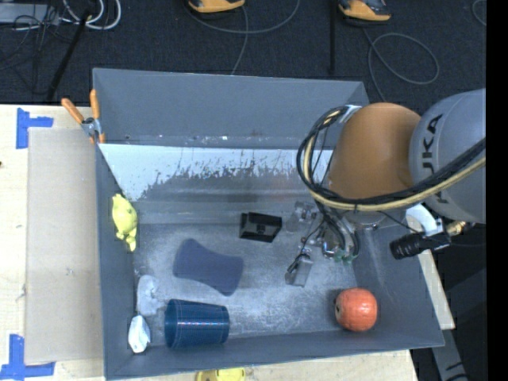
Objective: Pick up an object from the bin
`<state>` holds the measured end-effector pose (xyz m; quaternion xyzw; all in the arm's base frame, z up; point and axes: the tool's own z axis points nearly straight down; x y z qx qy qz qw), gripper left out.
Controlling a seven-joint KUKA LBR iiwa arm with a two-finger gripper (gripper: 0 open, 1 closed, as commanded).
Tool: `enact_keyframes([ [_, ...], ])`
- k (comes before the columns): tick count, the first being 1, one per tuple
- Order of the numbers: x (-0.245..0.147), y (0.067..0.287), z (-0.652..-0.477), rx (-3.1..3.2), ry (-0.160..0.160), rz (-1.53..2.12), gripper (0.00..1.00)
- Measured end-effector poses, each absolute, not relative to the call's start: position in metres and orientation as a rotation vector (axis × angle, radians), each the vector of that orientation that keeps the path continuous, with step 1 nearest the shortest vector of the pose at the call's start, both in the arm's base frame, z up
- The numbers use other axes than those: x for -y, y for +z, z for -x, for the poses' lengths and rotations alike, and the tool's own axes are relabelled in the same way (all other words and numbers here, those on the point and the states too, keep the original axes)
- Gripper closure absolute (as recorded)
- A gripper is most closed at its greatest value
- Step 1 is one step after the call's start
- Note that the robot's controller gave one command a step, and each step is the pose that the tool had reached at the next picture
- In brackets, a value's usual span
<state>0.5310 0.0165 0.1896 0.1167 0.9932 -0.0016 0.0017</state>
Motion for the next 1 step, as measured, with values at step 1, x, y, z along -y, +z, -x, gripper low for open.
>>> enact_keyframes([
  [1,-0.0383,0.1690,-0.5583,-3.109,0.005,-0.442,0.00],
])
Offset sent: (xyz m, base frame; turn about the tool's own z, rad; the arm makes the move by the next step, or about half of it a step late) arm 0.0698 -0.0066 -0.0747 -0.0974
